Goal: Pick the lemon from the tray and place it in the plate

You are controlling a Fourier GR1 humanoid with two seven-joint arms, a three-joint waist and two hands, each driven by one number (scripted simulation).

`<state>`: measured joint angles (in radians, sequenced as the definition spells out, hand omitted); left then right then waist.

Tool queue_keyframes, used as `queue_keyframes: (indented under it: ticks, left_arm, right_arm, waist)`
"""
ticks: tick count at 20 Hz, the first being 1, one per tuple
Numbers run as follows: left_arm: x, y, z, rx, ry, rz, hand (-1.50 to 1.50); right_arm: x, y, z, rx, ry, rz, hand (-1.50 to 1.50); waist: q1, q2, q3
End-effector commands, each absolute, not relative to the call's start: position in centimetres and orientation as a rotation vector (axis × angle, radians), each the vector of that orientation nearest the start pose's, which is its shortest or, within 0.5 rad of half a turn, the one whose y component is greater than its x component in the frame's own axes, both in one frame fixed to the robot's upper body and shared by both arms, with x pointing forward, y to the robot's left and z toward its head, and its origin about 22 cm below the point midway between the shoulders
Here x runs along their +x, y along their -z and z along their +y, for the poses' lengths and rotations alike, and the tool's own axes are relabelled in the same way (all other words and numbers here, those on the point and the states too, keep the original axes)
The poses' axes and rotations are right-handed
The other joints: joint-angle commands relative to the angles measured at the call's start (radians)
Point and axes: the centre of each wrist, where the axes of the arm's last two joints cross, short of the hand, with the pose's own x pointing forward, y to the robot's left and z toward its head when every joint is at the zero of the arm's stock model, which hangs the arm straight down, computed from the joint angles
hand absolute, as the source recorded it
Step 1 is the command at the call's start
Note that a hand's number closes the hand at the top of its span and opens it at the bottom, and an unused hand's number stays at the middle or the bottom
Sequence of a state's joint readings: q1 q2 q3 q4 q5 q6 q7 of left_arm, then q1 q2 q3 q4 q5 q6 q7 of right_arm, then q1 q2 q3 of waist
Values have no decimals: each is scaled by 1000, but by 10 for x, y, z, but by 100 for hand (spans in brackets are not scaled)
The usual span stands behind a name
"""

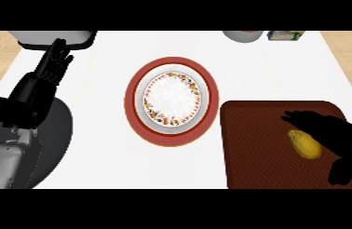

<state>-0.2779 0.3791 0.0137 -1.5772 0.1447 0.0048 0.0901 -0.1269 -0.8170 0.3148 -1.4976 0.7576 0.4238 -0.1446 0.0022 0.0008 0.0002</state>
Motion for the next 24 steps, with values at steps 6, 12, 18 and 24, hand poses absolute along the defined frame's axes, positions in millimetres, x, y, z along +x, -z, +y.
queue_keyframes:
  ticks: [6, 12, 18, 24]
  left_arm:
    - [306, -101, 274, 121, 247, -1740, 0]
    - [303, -101, 272, 142, 236, -1748, 0]
    - [301, -107, 288, 129, 237, -1743, 0]
    - [294, -99, 266, 131, 236, -1755, 0]
  right_arm:
    - [282, -34, -360, -560, -1728, -901, -150]
    - [280, -12, -344, -656, -1758, -848, -150]
    - [282, -13, -341, -697, -1696, -1190, 150]
    - [300, -17, -347, -892, -1463, -1217, 150]
  waist:
    - [2, 1, 0]
    - [-2, 0, 0]
    - [-3, -1, 0]
    - [1, 0, 0]
